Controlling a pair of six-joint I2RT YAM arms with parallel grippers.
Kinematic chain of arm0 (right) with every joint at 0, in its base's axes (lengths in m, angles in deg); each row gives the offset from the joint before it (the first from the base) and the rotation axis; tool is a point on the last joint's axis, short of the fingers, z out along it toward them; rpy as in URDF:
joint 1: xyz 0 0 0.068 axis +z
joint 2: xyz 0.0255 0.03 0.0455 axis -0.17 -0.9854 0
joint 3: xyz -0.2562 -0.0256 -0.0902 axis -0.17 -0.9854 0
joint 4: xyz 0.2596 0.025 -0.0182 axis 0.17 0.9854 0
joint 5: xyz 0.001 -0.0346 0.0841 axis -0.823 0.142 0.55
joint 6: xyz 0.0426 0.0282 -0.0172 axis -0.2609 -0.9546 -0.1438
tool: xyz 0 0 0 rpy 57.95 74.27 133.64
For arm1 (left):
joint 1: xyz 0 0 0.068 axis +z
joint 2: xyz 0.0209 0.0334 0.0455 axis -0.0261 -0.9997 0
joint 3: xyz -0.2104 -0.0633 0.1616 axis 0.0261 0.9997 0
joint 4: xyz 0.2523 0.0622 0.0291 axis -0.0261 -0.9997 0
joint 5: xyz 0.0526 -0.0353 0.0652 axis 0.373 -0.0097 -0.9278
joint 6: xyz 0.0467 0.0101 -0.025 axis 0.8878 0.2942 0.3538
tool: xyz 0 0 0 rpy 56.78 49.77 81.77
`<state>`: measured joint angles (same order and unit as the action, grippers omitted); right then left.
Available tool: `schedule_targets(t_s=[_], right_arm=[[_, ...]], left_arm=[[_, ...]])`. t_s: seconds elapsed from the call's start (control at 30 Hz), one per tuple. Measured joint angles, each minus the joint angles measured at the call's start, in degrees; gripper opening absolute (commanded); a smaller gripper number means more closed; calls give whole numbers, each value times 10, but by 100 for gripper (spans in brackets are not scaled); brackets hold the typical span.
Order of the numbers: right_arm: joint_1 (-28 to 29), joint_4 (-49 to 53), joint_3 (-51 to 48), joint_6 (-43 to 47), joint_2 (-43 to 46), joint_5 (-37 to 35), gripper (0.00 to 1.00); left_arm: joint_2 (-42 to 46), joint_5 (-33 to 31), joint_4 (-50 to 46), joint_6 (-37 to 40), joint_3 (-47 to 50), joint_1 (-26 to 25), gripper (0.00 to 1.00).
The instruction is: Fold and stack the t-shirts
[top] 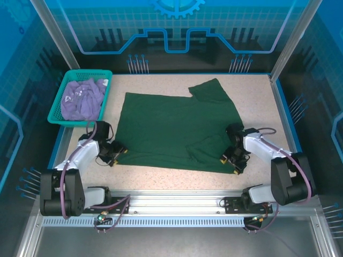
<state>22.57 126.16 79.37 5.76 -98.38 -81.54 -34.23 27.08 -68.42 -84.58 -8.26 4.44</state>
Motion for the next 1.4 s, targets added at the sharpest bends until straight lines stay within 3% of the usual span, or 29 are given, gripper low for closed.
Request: schedule_targets(t_s=[0.1, 0.23, 0.37, 0.6, 0.77, 1.1, 1.4], right_arm=[[1, 0, 33, 19, 4, -1, 66], [16, -17, 99, 44, -7, 0, 66], [51, -39, 166, 51, -59, 3, 64], [113, -63, 169, 34, -153, 15, 64], [126, -72, 143, 22, -189, 20, 64], [150, -100, 79, 7, -137, 21, 65], [188, -99, 46, 0, -103, 20, 67]], left_arm=[[-10, -9, -8, 22, -69, -43, 62], [-39, -14, -6, 56, -146, -116, 55], [-93, -12, 21, 77, -173, -147, 52], [-158, -18, 61, 61, -100, -145, 51], [-96, -11, 116, -3, 1, -96, 52], [-26, -12, 127, -64, 63, -67, 52], [34, -11, 37, -76, 87, -39, 52]])
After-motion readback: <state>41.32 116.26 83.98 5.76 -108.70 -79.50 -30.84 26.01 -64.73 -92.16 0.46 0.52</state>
